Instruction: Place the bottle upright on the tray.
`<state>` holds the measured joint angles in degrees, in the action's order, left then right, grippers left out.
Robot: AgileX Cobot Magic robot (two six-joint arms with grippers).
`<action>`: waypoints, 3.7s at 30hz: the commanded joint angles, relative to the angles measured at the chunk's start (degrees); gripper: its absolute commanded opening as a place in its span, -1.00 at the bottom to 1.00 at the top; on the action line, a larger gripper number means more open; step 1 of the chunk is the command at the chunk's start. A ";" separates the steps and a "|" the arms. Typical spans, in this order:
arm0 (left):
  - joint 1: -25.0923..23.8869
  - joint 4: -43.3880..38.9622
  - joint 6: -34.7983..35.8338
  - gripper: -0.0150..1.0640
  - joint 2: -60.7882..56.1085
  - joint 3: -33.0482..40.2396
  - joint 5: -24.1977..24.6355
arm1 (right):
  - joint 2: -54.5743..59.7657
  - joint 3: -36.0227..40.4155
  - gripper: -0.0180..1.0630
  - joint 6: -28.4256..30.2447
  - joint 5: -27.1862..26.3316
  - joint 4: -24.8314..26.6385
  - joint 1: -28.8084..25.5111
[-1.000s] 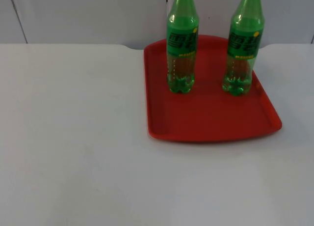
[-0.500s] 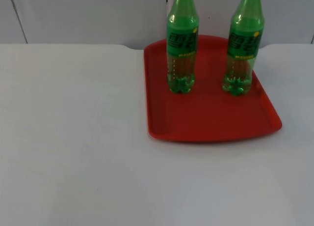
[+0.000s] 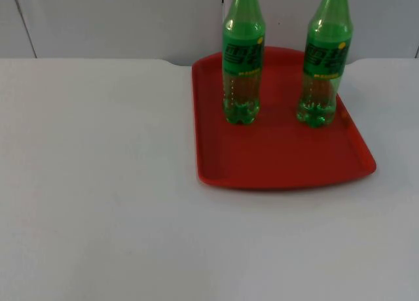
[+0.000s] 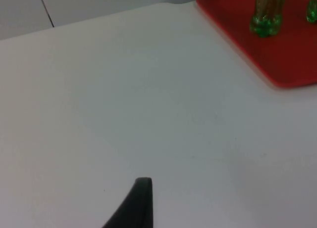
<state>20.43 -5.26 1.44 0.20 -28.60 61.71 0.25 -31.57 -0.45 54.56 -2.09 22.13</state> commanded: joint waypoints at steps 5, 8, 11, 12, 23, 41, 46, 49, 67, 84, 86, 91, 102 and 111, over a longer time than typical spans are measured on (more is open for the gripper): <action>0.44 -0.36 -0.08 0.97 -0.20 0.27 -0.22 | -0.25 0.56 0.98 -1.89 1.96 -1.70 -0.20; 0.44 -0.36 -0.08 0.97 -0.20 0.27 -0.22 | -0.25 0.56 0.98 -1.89 1.96 -1.70 -0.20; 0.44 -0.36 -0.08 0.97 -0.20 0.27 -0.22 | -0.25 0.56 0.98 -1.89 1.96 -1.70 -0.20; 0.44 -0.36 -0.08 0.97 -0.20 0.27 -0.22 | -0.25 0.56 0.98 -1.89 1.96 -1.70 -0.20; 0.44 -0.36 -0.08 0.97 -0.20 0.27 -0.22 | -0.25 2.13 0.98 -0.45 7.30 -1.41 -0.20; 0.44 -0.36 -0.08 0.97 -0.20 0.27 -0.22 | -0.25 2.13 0.98 -0.32 7.30 -1.63 -0.20; 0.44 -0.36 -0.08 0.97 -0.20 0.27 -0.22 | -0.25 2.13 0.98 -0.70 7.30 -1.63 -0.20; 0.44 -0.36 -0.08 0.97 -0.20 0.27 -0.22 | -0.25 2.13 0.98 -0.69 7.18 -1.63 -0.20; 0.44 -0.36 -0.08 0.97 -0.20 0.27 -0.22 | -0.25 2.13 0.98 -0.69 7.18 -1.65 -0.44; 0.44 -0.36 -0.08 0.97 -0.20 0.27 -0.22 | -0.25 2.13 0.98 -0.69 7.18 -1.65 -12.32; 0.44 -0.36 -0.08 0.97 -0.20 0.27 -0.22 | -0.25 2.13 0.98 -0.69 7.18 -1.65 -15.35; 0.44 -0.36 -0.08 0.97 -0.20 0.27 -0.22 | -0.25 2.13 0.98 -0.69 7.18 -1.65 -19.60; 0.44 -0.36 -0.08 0.97 -0.20 0.27 -0.22 | -0.25 2.13 0.98 -0.87 7.18 -1.65 -21.07; 0.44 -0.36 -0.08 0.97 -0.20 0.27 -0.22 | -0.25 2.13 0.98 -0.87 7.18 -1.65 -21.07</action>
<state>20.43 -5.26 1.44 0.20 -28.60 61.71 0.25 -29.49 -1.54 61.81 -3.65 1.46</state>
